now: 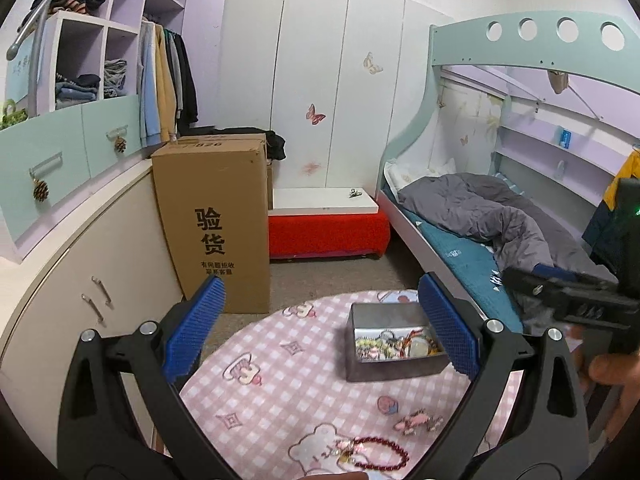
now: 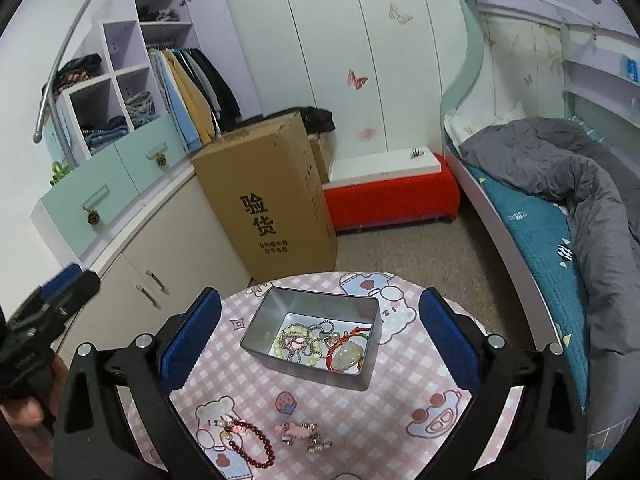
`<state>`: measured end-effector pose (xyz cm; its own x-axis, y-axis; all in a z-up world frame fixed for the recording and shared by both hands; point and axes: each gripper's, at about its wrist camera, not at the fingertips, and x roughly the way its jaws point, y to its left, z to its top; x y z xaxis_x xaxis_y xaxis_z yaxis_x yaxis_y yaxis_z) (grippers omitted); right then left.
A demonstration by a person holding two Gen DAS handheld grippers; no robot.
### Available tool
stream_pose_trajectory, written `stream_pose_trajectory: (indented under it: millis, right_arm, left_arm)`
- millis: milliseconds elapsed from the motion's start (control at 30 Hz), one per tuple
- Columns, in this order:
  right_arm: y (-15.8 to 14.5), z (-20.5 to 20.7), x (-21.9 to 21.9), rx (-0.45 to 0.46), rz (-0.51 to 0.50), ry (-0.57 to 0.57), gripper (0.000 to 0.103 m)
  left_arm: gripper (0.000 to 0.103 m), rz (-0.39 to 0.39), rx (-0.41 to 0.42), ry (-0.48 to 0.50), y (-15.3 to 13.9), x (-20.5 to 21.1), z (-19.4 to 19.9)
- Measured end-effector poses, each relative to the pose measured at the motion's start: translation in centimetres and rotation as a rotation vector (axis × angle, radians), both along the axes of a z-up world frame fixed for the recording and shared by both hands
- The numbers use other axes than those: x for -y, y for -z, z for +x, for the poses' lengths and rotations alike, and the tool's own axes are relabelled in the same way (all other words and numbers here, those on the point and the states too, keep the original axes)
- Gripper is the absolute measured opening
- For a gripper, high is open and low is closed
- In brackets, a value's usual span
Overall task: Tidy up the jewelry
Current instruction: 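Move both tools back over the remaining jewelry on the table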
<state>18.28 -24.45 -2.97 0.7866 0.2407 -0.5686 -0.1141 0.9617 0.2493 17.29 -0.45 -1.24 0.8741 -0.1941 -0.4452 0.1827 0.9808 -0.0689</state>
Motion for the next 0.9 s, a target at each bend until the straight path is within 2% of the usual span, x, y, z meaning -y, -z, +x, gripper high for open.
stream_pose_trajectory:
  millis: [200, 300, 500, 600, 667, 833, 900]
  right_arm:
    - [-0.2, -2.5, 0.8, 0.033, -0.007, 0.019, 0.095]
    - [-0.2, -3.6, 1.2, 0.043, 0.001, 0.023, 0.095]
    - [0.8, -6.7, 1.2, 0.064, -0.001, 0.034, 0.095]
    - [2.4, -7.9, 0.8, 0.035, -0.008, 0.027, 0.095]
    - [3.5, -8.2, 0.6, 0.001, -0.011, 0.023, 0.095]
    - [6.6, -8.7, 0.0, -0.087, -0.01, -0.005, 0.095]
    - [7.4, -8.9, -0.2, -0.111, -0.006, -0.003, 0.095]
  left_arm:
    - [0.095, 0.012, -0.017, -0.019, 1.5, -1.0, -1.6]
    - [0.095, -0.014, -0.044, -0.007, 2.2, -1.5, -2.2]
    - [0.095, 0.053, -0.058, -0.011, 4.3, -1.2, -3.7]
    - [0.095, 0.079, -0.111, 0.011, 7.0, -0.7, -4.6]
    - [0.095, 0.111, -0.173, 0.025, 9.8, 0.0, -5.0]
    - [0.095, 0.105, -0.297, 0.036, 14.7, 0.4, -5.3]
    - [0.095, 0.096, -0.318, 0.041, 15.6, 0.6, -5.2]
